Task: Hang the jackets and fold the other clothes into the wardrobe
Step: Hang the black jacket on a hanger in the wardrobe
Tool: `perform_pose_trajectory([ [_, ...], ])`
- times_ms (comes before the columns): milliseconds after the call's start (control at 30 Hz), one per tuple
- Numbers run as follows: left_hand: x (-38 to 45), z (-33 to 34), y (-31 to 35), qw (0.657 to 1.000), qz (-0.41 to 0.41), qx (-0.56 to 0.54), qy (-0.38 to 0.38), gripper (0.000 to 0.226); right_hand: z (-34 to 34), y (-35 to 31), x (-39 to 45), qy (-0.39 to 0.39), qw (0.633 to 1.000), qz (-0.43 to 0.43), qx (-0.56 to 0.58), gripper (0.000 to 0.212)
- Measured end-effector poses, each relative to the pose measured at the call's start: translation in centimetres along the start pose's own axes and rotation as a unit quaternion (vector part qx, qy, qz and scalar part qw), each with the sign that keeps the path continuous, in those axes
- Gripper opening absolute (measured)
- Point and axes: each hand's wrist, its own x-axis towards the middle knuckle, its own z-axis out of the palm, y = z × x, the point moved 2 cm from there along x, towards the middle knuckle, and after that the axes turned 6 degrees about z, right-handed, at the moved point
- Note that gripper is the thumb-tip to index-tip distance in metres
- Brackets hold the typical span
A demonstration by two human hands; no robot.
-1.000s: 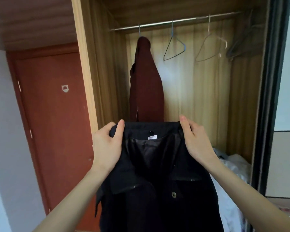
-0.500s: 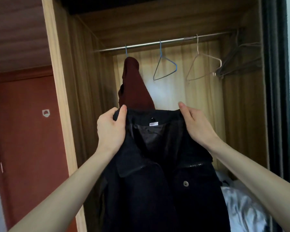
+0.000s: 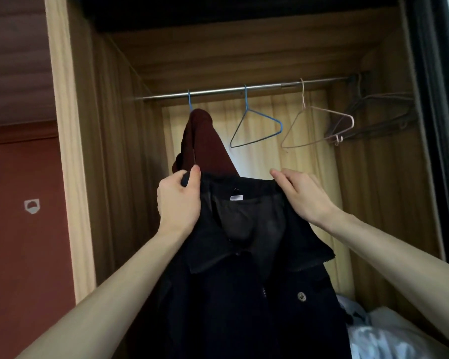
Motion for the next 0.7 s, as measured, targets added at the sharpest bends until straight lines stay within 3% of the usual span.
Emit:
perform_pose_trajectory([
  [67,0.5,0.5,-0.6,1.0,-0.008,0.011,-0.001,0.061,0.0,0.1,1.2,0.032,0.999,-0.023,-0.002,0.042],
  [167,1.1,1.2,-1.0,0.999,-0.007,0.031,-0.018,0.059,-1.1,-1.0,4.8,0.151,0.984,-0.087,-0.024,0.018],
  [233,1.3,1.4,-1.3,0.998,-0.008,0.039,-0.043,0.062,-1.7,-1.6,8.1,0.202,0.971,-0.089,-0.095,0.016],
  [333,1.6,0.8,-1.9,0.997,-0.016,0.03,-0.062,0.063,-2.5,-1.8,13.9,0.158,0.972,0.023,-0.17,0.044],
  [433,2.2,-0.1,-2.6,0.996,-0.03,0.016,-0.088,0.064,-2.4,-1.8,18.4,0.09,0.974,0.14,-0.153,0.056],
  [600,2.4,-0.9,-2.9,0.989,-0.068,0.0,-0.129,0.064,-0.8,0.0,22.3,0.023,0.976,0.195,-0.094,0.035],
  [700,2.3,-1.3,-3.0,0.984,-0.099,-0.014,-0.145,0.059,0.5,1.2,23.1,0.03,0.977,0.21,-0.018,0.037],
])
